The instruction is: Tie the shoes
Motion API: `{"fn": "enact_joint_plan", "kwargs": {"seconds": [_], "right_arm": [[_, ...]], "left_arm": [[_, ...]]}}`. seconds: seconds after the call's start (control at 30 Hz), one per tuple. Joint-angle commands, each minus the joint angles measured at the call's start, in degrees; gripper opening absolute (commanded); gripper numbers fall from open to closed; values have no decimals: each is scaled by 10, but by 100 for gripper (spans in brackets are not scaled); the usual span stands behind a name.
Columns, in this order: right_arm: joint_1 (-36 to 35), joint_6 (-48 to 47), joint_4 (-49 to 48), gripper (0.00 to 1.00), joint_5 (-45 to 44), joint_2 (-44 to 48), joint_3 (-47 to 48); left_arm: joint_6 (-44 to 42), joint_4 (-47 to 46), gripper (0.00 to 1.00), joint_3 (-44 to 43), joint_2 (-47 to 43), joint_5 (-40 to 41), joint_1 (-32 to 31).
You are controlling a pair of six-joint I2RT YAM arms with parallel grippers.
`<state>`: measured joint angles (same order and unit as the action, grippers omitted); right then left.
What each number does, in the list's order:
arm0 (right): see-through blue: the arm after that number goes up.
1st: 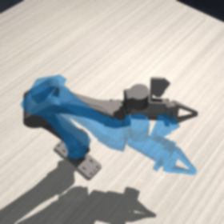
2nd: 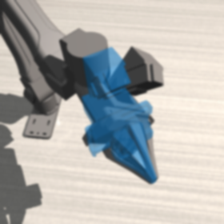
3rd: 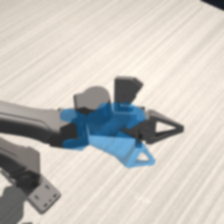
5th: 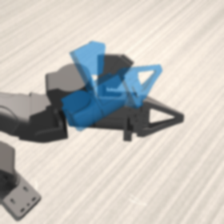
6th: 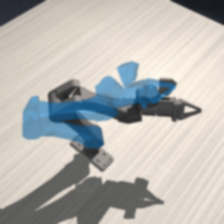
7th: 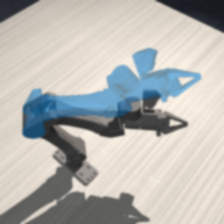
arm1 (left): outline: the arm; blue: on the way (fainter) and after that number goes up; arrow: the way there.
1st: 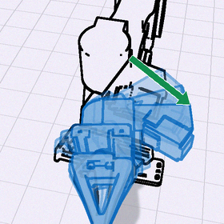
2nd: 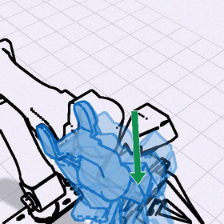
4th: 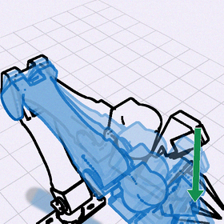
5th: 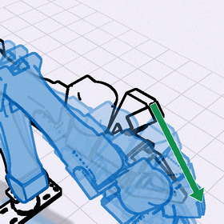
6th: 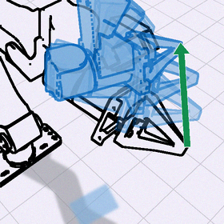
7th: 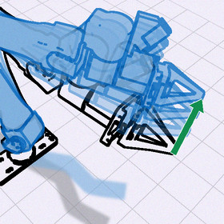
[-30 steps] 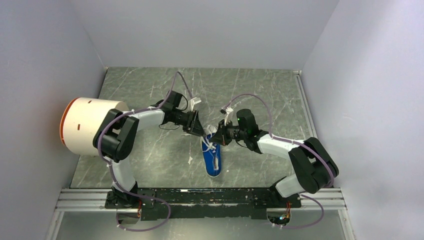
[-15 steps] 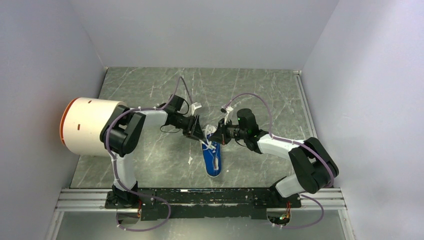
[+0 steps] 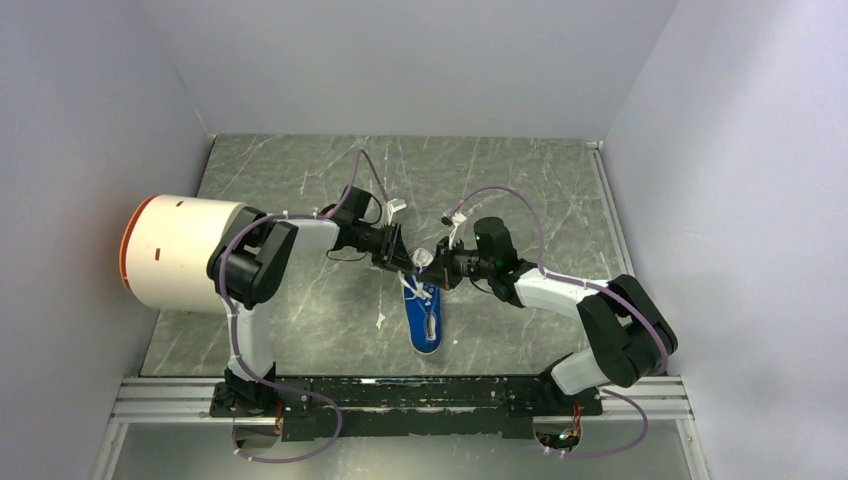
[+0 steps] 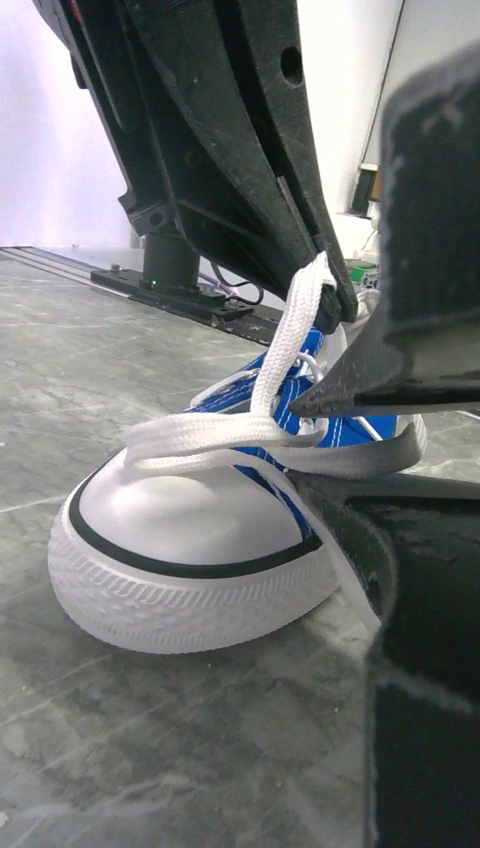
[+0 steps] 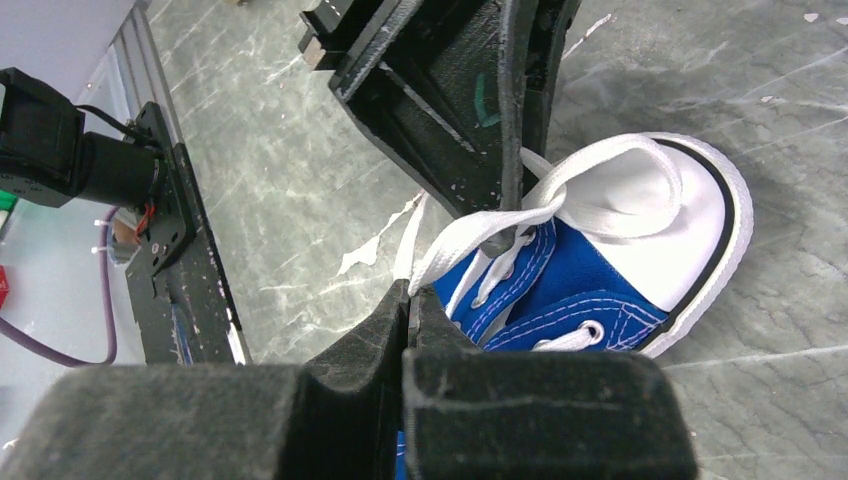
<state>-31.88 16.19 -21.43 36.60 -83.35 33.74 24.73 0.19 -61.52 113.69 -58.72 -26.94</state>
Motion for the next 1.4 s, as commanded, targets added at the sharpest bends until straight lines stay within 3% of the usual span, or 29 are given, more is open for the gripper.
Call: {"fn": "enact_joint_plan", "kwargs": {"seconds": [0.0,0.4,0.87,0.97,1.03,1.13,1.37], "right_arm": [[3,-8,-6,0,0,-3,6],[2,-12,-3,0,-5,-13,9],[-4,25,-22,0,29,-73,33],[-4,30,2,10,15,-57,37],[-4,22,47,22,1,-41,50],[-4,-13,126,38,-29,-10,68],[-5,-149,296,64,-84,60,114]], "left_arm": [[-7,-7,25,-23,14,-5,-5],[-21,14,5,7,-35,-13,-4],[-1,3,5,12,-57,-30,-2],[4,3,5,12,-55,-27,-2],[6,3,5,9,-53,-25,-2],[6,9,5,5,-51,-21,-2],[-3,38,5,-8,-40,-16,-1]]}}
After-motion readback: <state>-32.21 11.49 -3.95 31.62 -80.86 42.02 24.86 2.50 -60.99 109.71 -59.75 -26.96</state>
